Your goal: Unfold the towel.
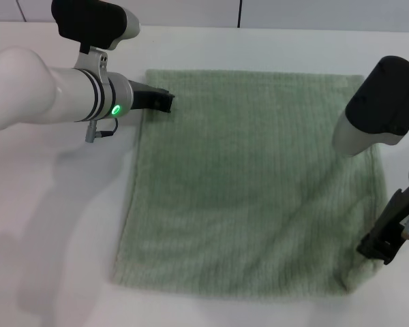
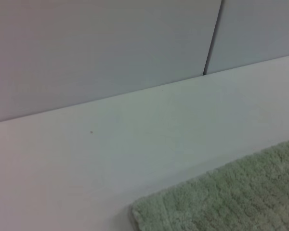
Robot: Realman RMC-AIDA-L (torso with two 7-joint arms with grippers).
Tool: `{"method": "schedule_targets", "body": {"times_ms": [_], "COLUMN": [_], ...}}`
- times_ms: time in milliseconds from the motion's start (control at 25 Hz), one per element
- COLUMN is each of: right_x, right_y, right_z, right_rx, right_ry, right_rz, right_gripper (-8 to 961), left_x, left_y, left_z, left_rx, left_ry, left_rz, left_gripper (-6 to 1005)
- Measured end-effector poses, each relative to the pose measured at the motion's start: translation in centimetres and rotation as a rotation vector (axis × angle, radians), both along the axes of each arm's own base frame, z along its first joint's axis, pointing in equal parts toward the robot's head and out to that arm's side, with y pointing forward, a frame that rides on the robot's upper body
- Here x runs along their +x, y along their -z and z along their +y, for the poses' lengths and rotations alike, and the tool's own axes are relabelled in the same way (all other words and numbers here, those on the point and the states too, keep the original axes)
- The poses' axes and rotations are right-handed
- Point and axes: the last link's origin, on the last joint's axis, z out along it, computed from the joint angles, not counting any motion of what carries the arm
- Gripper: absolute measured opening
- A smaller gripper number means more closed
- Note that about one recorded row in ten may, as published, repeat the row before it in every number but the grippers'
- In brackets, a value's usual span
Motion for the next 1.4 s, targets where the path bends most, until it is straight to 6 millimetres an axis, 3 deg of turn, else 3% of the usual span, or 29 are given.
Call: {"method": "schedule_targets", "body": {"times_ms": [240,320,520,1400], "right_x": [-1.0,-1.3,-1.5,-3.1], "right_y": [0.4,0.4,0.2,-0.2], "right_z": [0.0,0.2,0.7,2.1], "right_rx": [-0.025,-0.021,0.000,0.054], "right_ry": [-0.059,-0.070,-0.093,-0.180], "right_rz": [-0.020,-0.026,-0.050,-0.036], "right_gripper": [27,126,232,231], "left_x": [0.2,0.3,0.5,0.2], "left_y": [-0.1,-0.1,-0.1,-0.4], "left_z": [0.2,0.2,0.3,0.5], "left_rx": [0.005,0.005,0.006,0.006], "left_ry": [0.002,0.004,0.008,0.005], "left_rz": [-0.004,-0.005,-0.006,0.012], "left_gripper": [-2,-2,-1,-1]}}
